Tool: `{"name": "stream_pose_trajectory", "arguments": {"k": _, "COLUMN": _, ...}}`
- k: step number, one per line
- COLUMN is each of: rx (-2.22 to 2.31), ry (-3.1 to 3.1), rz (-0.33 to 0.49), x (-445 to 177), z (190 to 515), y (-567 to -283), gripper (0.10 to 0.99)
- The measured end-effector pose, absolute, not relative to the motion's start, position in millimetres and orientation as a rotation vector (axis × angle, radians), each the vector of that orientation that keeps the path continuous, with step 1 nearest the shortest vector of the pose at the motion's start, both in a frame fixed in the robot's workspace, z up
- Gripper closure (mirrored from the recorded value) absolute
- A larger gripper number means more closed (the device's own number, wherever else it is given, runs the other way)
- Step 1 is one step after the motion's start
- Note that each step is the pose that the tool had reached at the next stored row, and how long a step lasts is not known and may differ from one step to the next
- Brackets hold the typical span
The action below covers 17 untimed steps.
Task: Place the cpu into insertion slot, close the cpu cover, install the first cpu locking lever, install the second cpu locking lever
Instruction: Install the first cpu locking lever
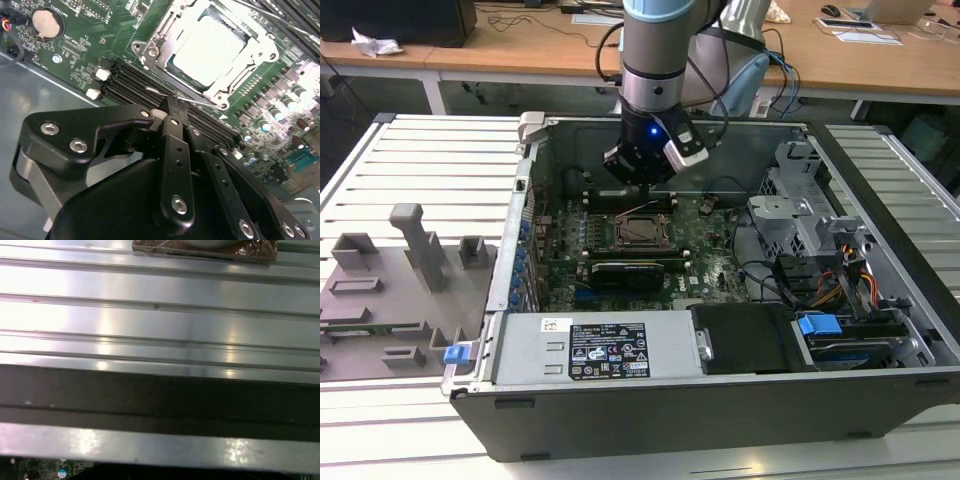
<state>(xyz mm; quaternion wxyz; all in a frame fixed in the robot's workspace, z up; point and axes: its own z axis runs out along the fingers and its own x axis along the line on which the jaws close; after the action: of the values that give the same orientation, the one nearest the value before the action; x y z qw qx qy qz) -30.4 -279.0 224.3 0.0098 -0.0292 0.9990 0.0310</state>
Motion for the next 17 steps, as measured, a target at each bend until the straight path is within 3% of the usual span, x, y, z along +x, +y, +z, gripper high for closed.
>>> {"name": "stream_pose_trajectory", "arguments": {"k": 17, "rx": -0.091, "ry": 3.121, "rz": 0.097, "x": -18.4, "z": 209.0, "y": -278.0, "gripper": 0.980}}
